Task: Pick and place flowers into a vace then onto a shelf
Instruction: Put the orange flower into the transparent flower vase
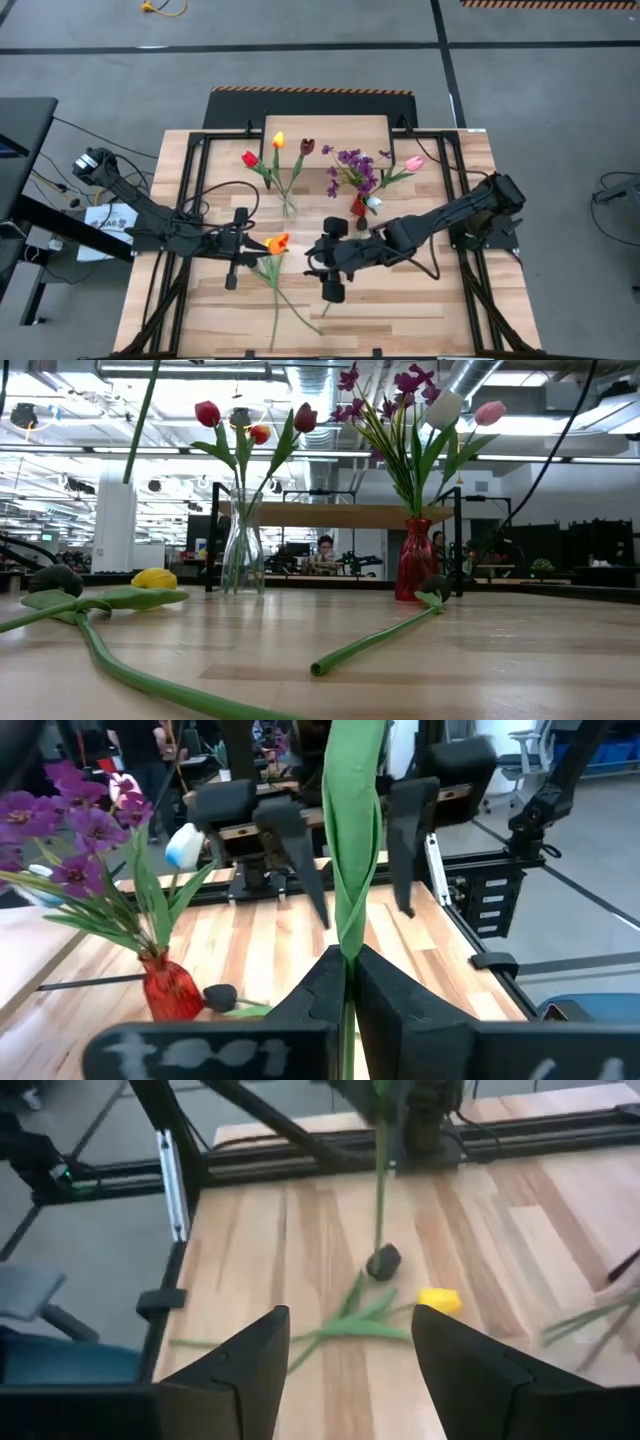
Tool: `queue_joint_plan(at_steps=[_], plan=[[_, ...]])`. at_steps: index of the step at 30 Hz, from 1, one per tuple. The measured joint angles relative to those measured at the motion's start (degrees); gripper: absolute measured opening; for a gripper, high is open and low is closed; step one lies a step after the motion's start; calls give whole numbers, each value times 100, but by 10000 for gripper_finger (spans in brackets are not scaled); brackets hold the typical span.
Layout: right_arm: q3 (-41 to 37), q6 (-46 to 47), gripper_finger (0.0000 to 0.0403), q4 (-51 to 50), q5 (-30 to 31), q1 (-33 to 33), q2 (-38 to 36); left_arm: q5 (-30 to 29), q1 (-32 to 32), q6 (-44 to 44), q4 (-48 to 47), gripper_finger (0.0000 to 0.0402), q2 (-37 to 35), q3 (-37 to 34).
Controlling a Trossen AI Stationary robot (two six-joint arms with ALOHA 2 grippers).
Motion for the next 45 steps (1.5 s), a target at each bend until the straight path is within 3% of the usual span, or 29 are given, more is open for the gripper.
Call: queue_joint_plan(at_steps=[7, 14, 20, 27, 32, 36, 41, 45], plan=[[0, 201, 178, -820, 408, 295, -412, -322, -154, 72, -13, 0, -7, 0], [2, 245, 146, -1684, 2171, 1134, -905, -430, -242, 110, -17, 0, -79, -5], [0, 1010, 121, -2690, 3382, 2007, -1123, -156, -216, 142, -112, 0, -289, -5], [-91, 2700, 108, -3988, 3041, 2482, -1058, 746, 312, 173, -113, 0, -364, -5], [-574, 2765, 108, -3963, 2944, 2578, -1086, 1529, 1097, 114, -69, 0, -307, -36], [-935, 2760, 108, -3930, 3092, 2579, -1216, 1889, 1670, 217, 612, 0, -307, -199], [-1618, 2727, 107, -3402, 3386, 2609, -1606, 2284, 2047, 752, 1587, 0, -314, -291], [-2638, 2381, 107, -2077, 3624, 2764, -2238, 2298, 2141, 1050, 1668, 0, -312, -298]])
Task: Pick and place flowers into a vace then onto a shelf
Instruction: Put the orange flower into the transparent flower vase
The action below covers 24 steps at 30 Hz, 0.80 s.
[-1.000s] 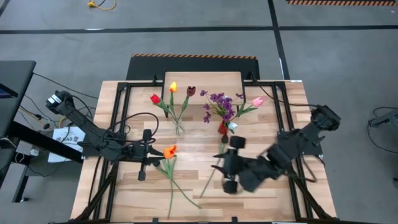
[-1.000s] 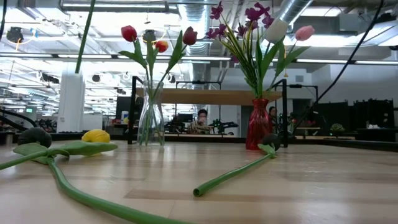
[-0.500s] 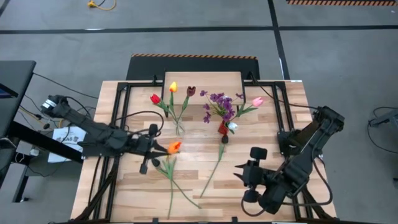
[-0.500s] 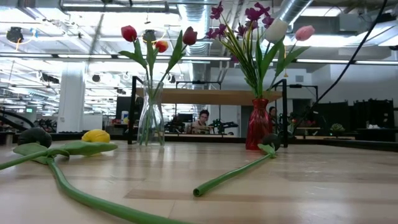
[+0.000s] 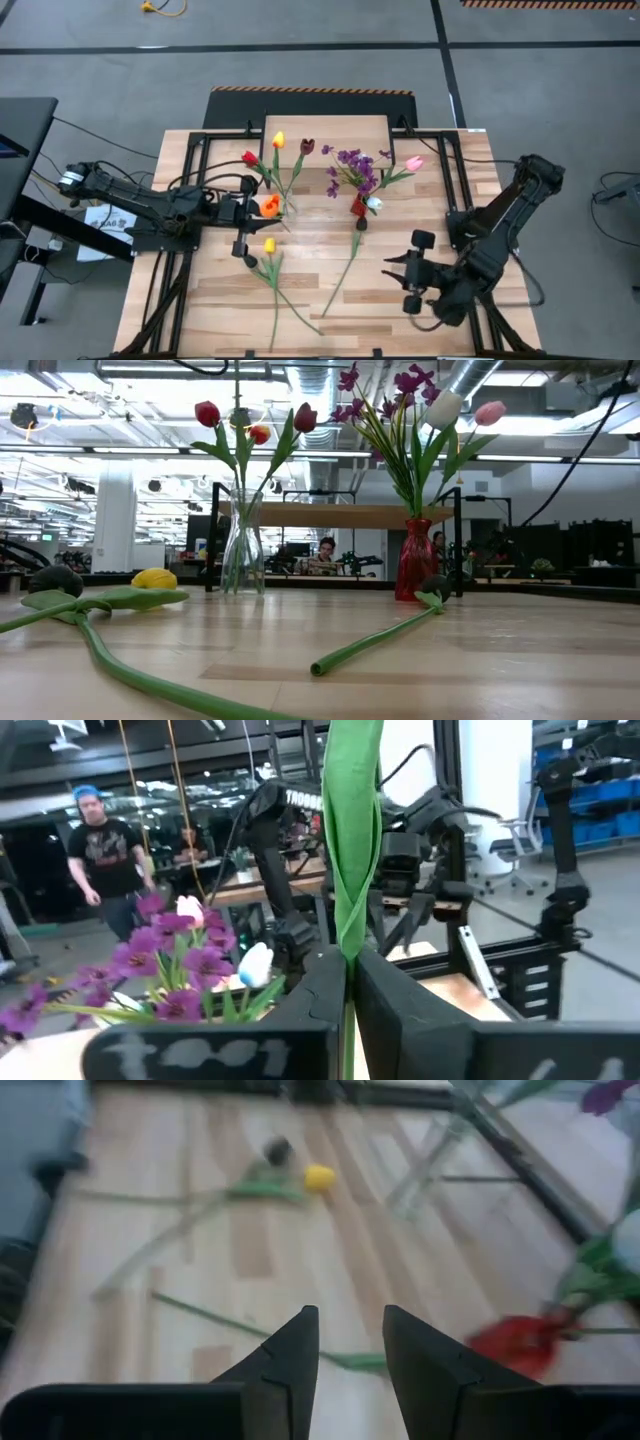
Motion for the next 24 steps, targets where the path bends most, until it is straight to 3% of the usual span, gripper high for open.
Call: queue_joint_plan(at_steps=[5, 8, 10, 14, 21, 24], plan=[[-1749, -1640, 107, 3570, -111, -53, -787, 26, 5, 333, 16, 0, 0, 0], [-2710, -2823, 107, 6031, -605, -295, -859, -55, 3, 589, 69, 0, 0, 0], [-3181, -3243, 107, 7145, -943, -462, -745, -150, 3, 705, 151, 0, -7, 0], [-3653, -3377, 107, 8128, -1129, -732, -302, -603, 3, 985, 180, 0, -9, 0], [-3679, -3634, 107, 9314, -1151, -954, 886, -1520, 3, 1275, 157, 0, -11, 0], [-3679, -3735, 107, 9861, -1159, -979, 1346, -1601, 73, 1336, 138, 0, -11, 0]])
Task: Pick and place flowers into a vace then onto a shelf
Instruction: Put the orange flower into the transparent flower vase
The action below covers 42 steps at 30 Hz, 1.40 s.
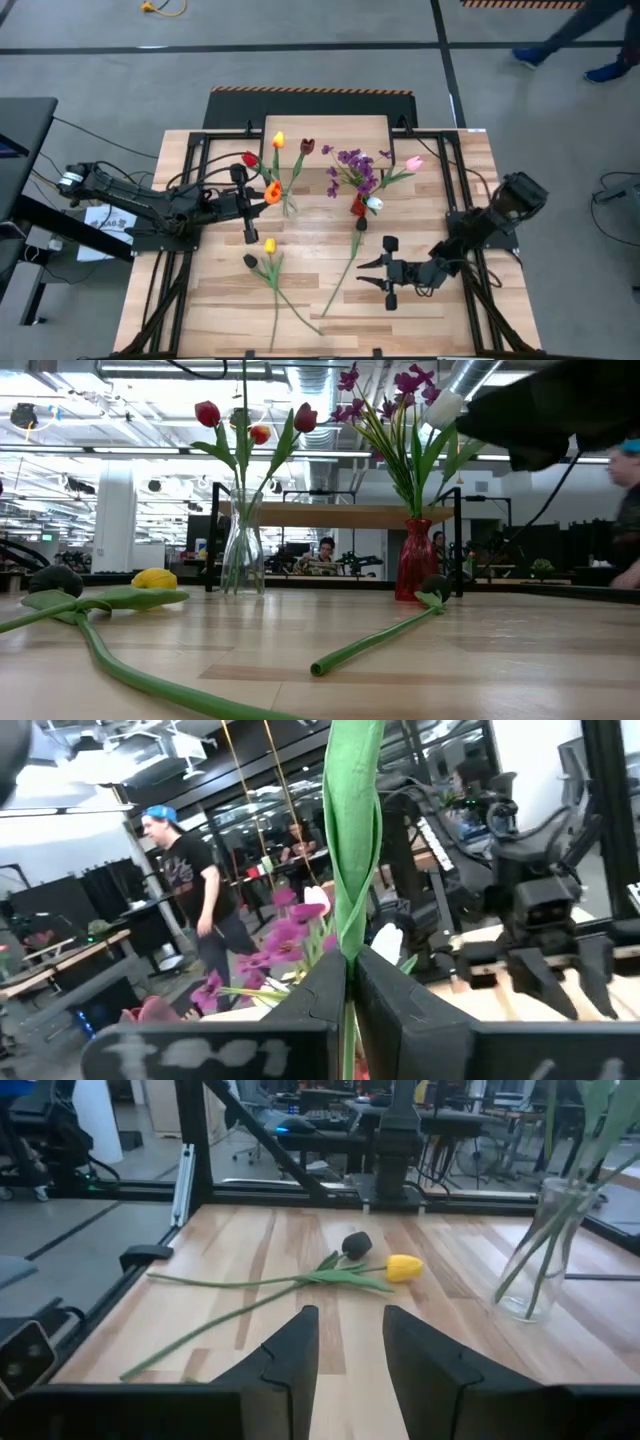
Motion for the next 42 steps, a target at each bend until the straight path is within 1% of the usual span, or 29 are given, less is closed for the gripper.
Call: queue_joint_plan(at_steps=[3, 6, 8, 12, 14, 19, 24, 26, 30, 37, 39, 42], plan=[[2, 0, 107, 429, -22, -41, 348, 89, 240, -8, 0, 0, -11, 0], [2, -3, 107, 752, -149, -47, 587, 524, 617, -281, -5, 0, -52, 0], [3, 5, 107, 880, -204, -47, 630, 744, 844, -432, -144, 0, -49, 0], [4, 3, 107, 944, -262, -45, 637, 982, 1175, -683, -329, 0, -46, -38], [7, 25, 107, 944, -262, -45, 637, 1040, 1262, -723, -257, 0, -70, -180], [7, 47, 107, 923, -267, -45, 637, 1112, 1502, -858, 211, 0, -424, -705], [7, 47, 107, 925, -267, -45, 637, 1488, 1786, -1134, 236, 0, -800, -1026], [7, 47, 107, 925, -267, -46, 637, 1645, 1888, -1258, 220, 0, -848, -1088], [7, 49, 107, 925, -267, -71, 637, 1891, 2013, -1469, 199, 0, -862, -1139], [7, 49, 107, 920, -267, -80, 637, 1918, 2034, -1768, 157, 3, -824, -1137], [7, 51, 107, 920, -267, -80, 637, 1962, 2034, -1809, 157, 12, -824, -1137], [7, 51, 107, 918, -267, -80, 637, 2002, 2034, -1914, 156, 38, -824, -1137]])
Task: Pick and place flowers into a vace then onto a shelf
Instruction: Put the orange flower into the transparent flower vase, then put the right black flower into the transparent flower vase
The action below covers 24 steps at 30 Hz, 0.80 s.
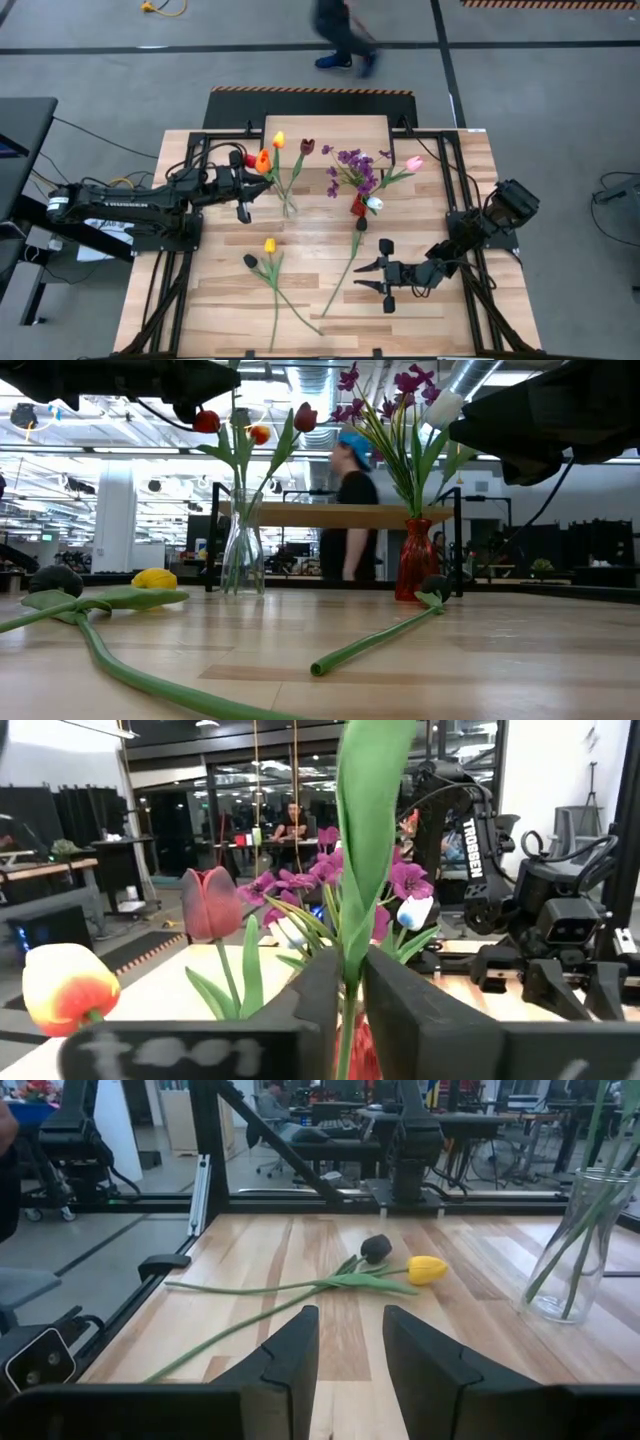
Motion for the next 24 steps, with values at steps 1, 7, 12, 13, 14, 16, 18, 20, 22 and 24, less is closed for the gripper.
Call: queue_joint_plan(at_steps=[1, 7, 12, 13, 14, 16, 18, 20, 22, 24], plan=[[0, 0, 107, 0, 0, 0, 0, 1, 0, -35, -5, 49, 0, 2], [0, 2, 107, -63, -1, 0, 0, 15, -2, -354, -658, 109, 2, 221], [0, 4, 107, -88, -1, 0, 0, 26, -77, -560, -2010, 143, 0, 729], [0, 4, 107, -96, -1, 0, 0, 26, -114, -575, -2245, 148, 1, 828], [2, 4, 107, -94, -2, 0, 0, 25, -152, -582, -2469, 151, 1, 930], [2, 4, 107, -96, 0, 0, 0, 3, -230, -596, -2921, 155, 0, 1125], [2, 4, 107, -97, 0, 0, 0, -92, -306, -613, -3416, 157, 2, 1337], [2, 4, 107, -98, 0, 0, 0, -275, -383, -622, -3853, 158, 0, 1546], [2, 4, 107, -98, 0, 0, 0, -469, -446, -634, -4255, 158, 2, 1731], [2, 4, 107, -98, 0, 0, 0, -633, -505, -643, -4616, 158, 2, 1922]])
